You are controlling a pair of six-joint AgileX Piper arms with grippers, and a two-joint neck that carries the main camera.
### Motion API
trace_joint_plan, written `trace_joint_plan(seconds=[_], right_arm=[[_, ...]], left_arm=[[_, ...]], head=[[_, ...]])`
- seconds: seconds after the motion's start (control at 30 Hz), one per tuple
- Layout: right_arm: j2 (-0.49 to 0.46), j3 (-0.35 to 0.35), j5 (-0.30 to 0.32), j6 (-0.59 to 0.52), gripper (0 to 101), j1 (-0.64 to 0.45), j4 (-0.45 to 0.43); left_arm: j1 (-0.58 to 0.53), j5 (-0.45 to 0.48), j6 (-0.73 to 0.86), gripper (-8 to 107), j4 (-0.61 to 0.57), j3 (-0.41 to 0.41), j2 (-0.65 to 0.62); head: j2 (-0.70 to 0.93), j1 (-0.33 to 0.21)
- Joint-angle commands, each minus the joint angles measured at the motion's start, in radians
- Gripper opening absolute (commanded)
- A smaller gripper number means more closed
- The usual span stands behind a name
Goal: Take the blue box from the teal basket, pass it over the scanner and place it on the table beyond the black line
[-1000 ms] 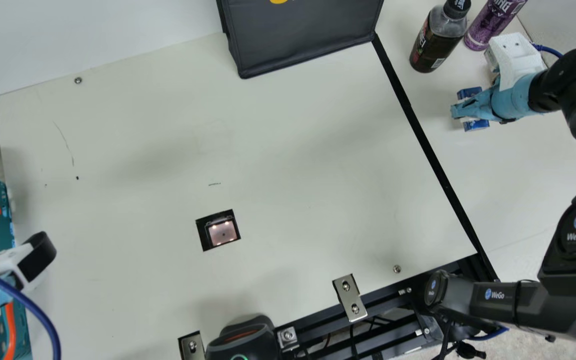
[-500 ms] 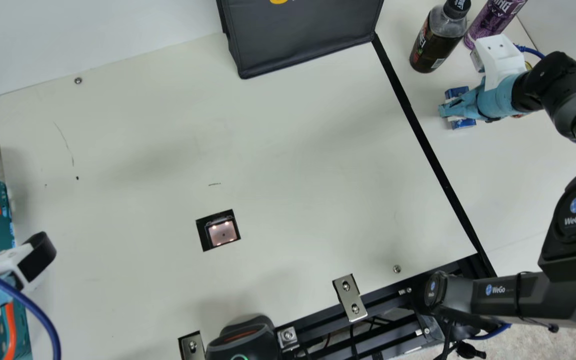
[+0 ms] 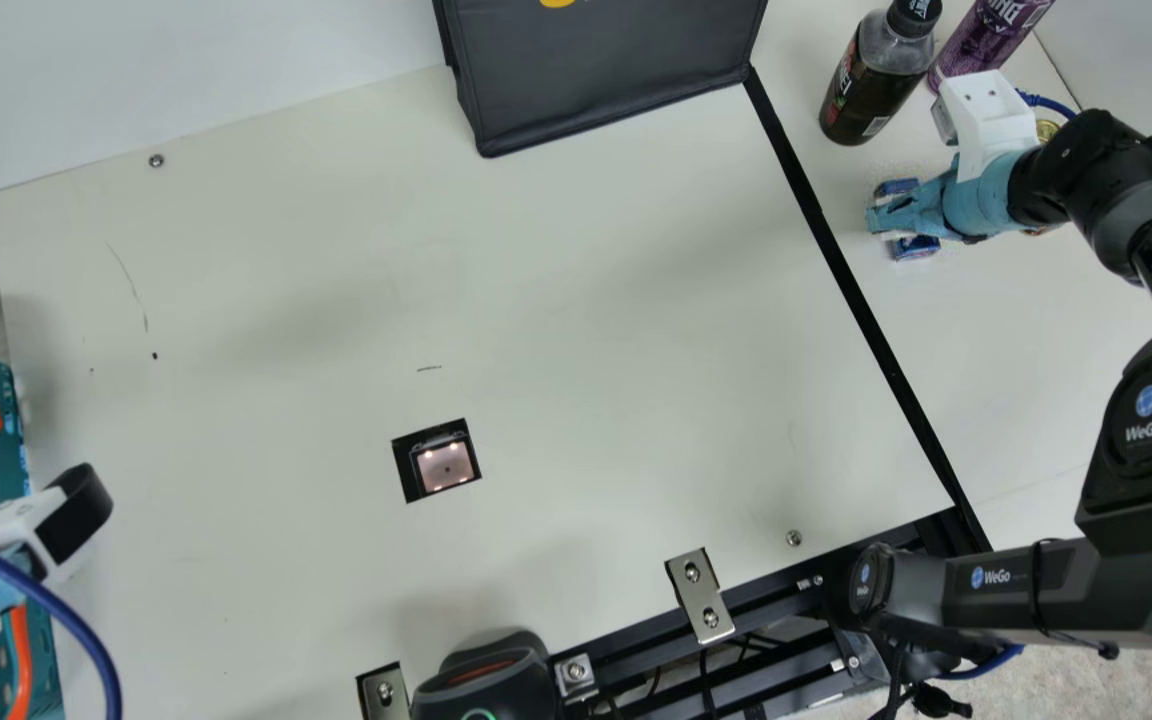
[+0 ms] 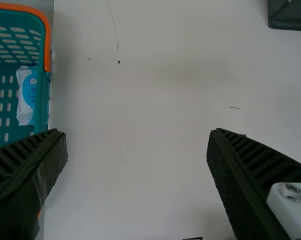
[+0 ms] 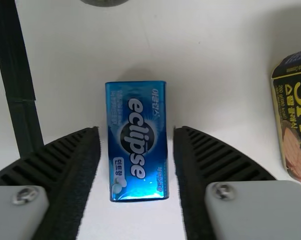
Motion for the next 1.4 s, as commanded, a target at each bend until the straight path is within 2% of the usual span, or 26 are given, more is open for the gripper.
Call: trace_joint_plan(seconds=[0.0,0.23,0.53,0.73,1.23,1.27,1.37], right_arm=[[0.000,0.002,-0.004,0.002,73,0.001,0.002],[-0.043,0.015,-0.002,0.065,95,0.012,-0.037],[-0.173,0.043,0.061,0.240,95,0.103,-0.136],[-0.267,0.043,0.130,0.366,95,0.202,-0.193],[-0.490,-0.045,0.354,0.633,95,0.451,-0.271],[-0.483,-0.047,0.346,0.608,95,0.430,-0.268],[-0.535,-0.071,0.382,0.616,95,0.456,-0.268]], left_arm=[[0.000,0.000,0.000,90,0.000,0.000,0.000],[0.000,0.000,0.000,90,0.000,0.000,0.000],[0.000,0.000,0.000,90,0.000,0.000,0.000],[0.000,0.000,0.000,90,0.000,0.000,0.000],[0.000,0.000,0.000,90,0.000,0.000,0.000],[0.002,0.000,0.001,90,0.013,-0.008,-0.017],[0.010,0.000,0.004,90,0.052,-0.031,-0.070]], head=[[-0.002,-0.029],[-0.002,-0.029],[-0.002,-0.029],[-0.002,-0.029],[-0.002,-0.029],[0.021,-0.029],[0.090,-0.029]])
